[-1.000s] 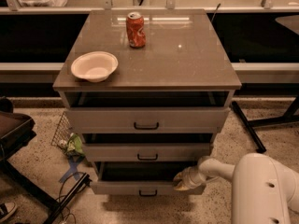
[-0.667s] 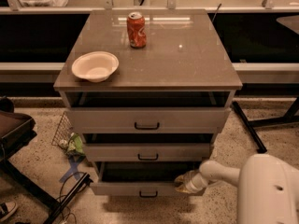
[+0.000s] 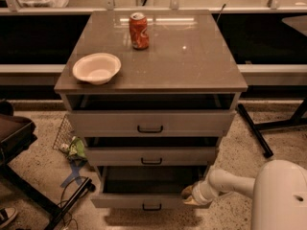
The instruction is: Open bottom drawer
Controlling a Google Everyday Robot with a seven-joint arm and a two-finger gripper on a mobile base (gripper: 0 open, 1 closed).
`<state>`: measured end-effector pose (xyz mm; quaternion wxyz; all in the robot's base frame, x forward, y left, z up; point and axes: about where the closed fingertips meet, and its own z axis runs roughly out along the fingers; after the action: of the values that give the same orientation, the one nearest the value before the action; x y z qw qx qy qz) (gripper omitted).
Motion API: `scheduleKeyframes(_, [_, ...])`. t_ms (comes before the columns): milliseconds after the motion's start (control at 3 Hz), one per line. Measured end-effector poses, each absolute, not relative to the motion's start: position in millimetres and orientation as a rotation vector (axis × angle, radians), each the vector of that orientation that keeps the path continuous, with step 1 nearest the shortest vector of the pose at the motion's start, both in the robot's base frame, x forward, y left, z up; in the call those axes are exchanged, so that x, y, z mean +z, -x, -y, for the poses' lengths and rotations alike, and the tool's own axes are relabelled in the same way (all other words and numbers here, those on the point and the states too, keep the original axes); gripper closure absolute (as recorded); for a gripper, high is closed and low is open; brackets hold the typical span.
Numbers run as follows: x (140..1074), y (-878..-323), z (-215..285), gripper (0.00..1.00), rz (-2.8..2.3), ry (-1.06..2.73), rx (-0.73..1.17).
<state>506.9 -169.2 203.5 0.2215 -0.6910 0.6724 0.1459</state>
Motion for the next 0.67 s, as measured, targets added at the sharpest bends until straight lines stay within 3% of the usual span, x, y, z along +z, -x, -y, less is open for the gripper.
scheduleKeyframes(667, [209,-484,171,1.0,-1.844,1.946,0.41])
